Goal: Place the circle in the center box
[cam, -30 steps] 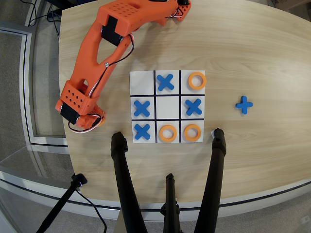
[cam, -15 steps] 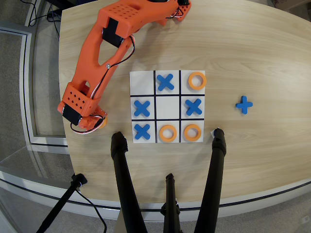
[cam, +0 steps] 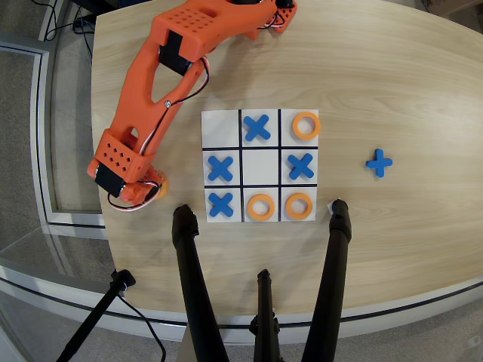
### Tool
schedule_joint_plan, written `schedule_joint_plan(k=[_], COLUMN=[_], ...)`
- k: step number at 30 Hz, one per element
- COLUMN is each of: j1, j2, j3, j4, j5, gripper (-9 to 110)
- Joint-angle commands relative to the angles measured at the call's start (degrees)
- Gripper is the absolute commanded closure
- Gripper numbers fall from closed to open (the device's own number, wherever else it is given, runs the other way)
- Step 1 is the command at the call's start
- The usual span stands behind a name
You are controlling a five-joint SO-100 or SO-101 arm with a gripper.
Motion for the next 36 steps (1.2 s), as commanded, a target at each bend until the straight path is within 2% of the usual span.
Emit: schedule_joint_plan(k=[1,7,11,24,29,36], j1=[-1.1,-3.4,-6.1,-21.4,-28.7,-34.5], j2=[5.3,12.8,21.9,66.6,76.0,77.1], j3=[-2.9,-2.7,6.5,63.9,73.1,75.4], j4=[1.4,8.9,10.5,-7.7,-8.3,-10.5], j5=[1.1,1.1,1.1,1.6,2.7,4.5], gripper=[102,102,102,102,102,102])
